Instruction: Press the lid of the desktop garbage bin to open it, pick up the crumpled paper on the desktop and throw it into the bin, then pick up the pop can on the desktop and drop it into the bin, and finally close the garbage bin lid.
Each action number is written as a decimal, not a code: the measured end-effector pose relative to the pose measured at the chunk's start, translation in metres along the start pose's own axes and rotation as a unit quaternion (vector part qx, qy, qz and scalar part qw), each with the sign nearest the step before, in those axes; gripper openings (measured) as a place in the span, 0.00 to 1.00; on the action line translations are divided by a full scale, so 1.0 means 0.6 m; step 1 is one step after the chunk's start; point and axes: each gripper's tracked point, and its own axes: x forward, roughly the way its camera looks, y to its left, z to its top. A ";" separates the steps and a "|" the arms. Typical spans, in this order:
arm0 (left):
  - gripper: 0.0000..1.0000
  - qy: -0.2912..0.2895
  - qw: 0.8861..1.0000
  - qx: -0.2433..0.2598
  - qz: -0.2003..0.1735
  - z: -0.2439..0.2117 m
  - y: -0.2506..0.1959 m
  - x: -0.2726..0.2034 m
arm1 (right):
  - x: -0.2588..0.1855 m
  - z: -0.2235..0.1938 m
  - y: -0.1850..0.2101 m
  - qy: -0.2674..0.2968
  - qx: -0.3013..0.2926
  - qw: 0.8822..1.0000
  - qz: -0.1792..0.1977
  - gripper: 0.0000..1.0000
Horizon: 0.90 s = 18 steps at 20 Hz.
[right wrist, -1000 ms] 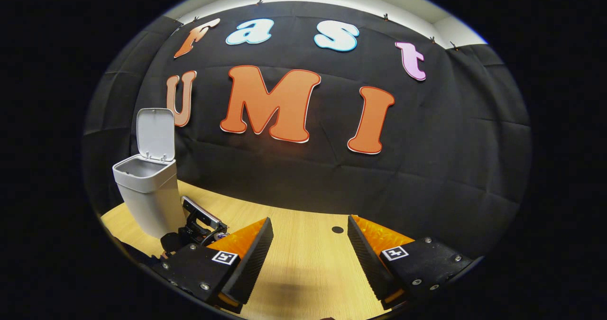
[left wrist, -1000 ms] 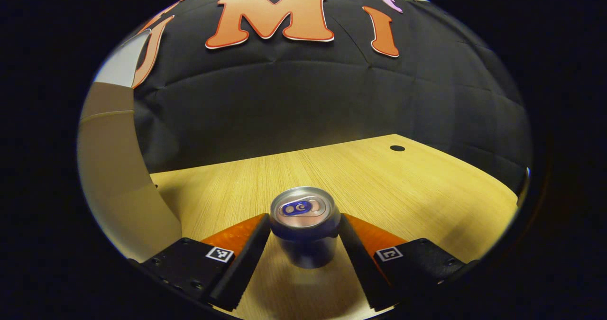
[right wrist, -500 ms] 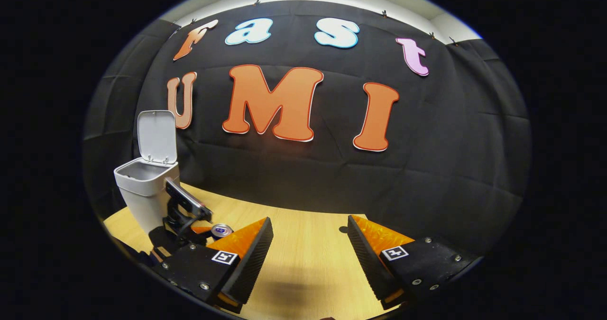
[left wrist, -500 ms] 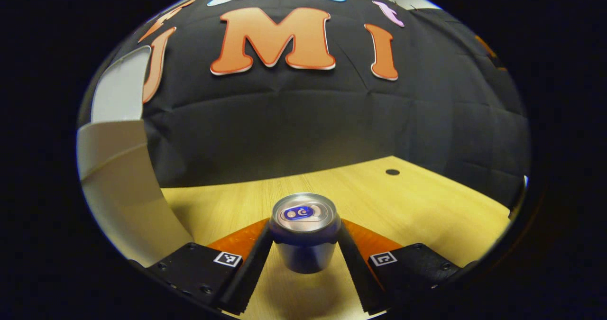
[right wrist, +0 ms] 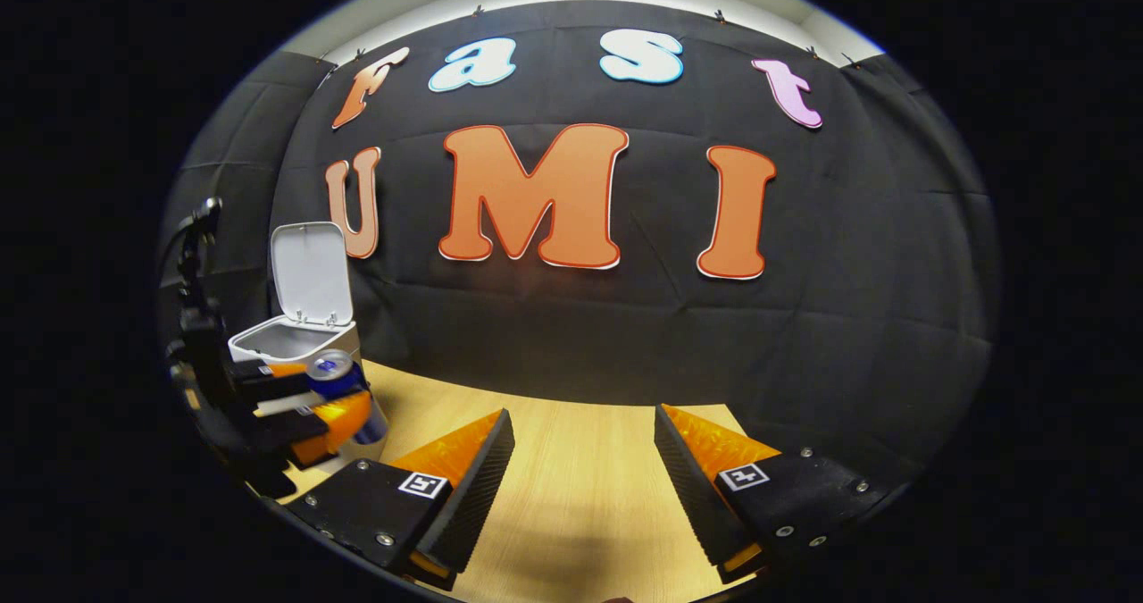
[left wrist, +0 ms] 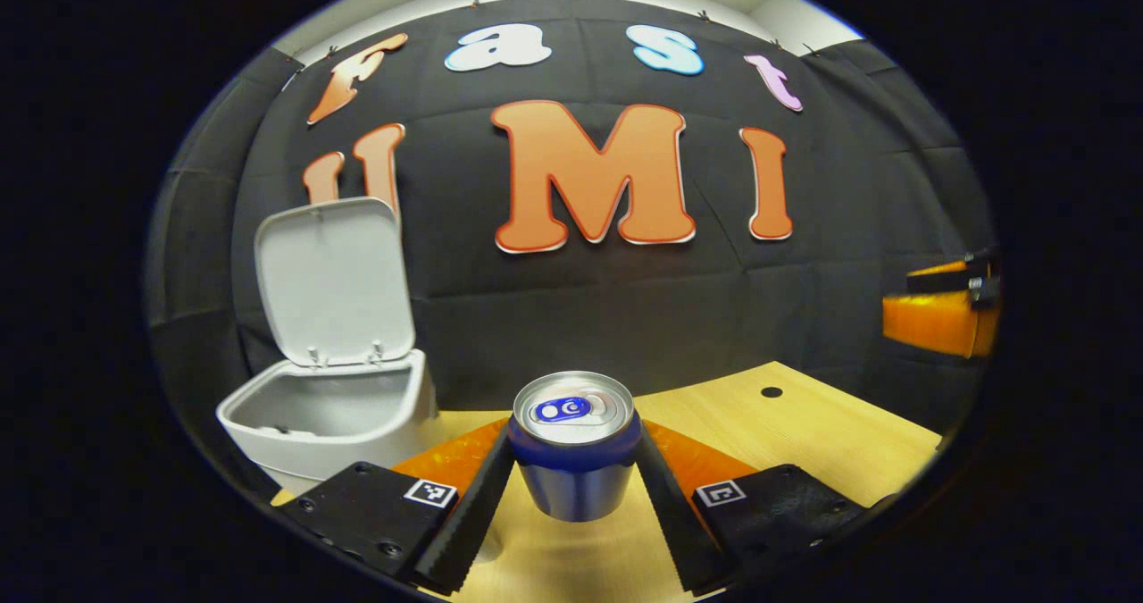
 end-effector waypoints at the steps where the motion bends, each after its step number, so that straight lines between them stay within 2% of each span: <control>1: 0.82 -0.008 1.000 -0.007 0.015 0.021 0.018 -0.017 | 0.004 0.001 0.005 -0.003 0.002 1.000 0.003 0.94; 5: 0.81 -0.021 0.998 -0.015 0.052 0.077 0.075 -0.064 | 0.014 0.002 0.022 -0.004 0.016 1.000 0.019 0.94; 6: 0.84 -0.022 0.998 -0.018 0.062 0.086 0.090 -0.071 | 0.018 0.000 0.026 -0.005 0.015 1.000 0.022 0.94; 7: 0.81 -0.024 0.997 -0.022 0.070 0.097 0.106 -0.075 | 0.019 0.002 0.028 -0.008 0.014 1.000 0.023 0.94; 10: 0.81 -0.039 0.993 -0.020 0.108 0.121 0.171 -0.092 | 0.021 0.001 0.037 -0.007 0.014 0.999 0.032 0.94; 11: 0.84 -0.044 0.992 -0.016 0.115 0.128 0.185 -0.087 | 0.021 0.000 0.040 -0.006 0.013 0.999 0.033 0.94; 13: 0.81 -0.050 0.990 -0.009 0.129 0.141 0.216 -0.071 | 0.024 -0.002 0.040 -0.007 0.013 0.999 0.033 0.94; 17: 0.84 -0.076 0.986 0.010 0.148 0.170 0.251 -0.021 | 0.034 -0.004 0.040 0.000 0.020 0.999 0.028 0.94; 18: 0.81 -0.081 0.985 0.009 0.150 0.175 0.257 -0.010 | 0.029 -0.008 0.043 0.000 0.021 0.999 0.026 0.94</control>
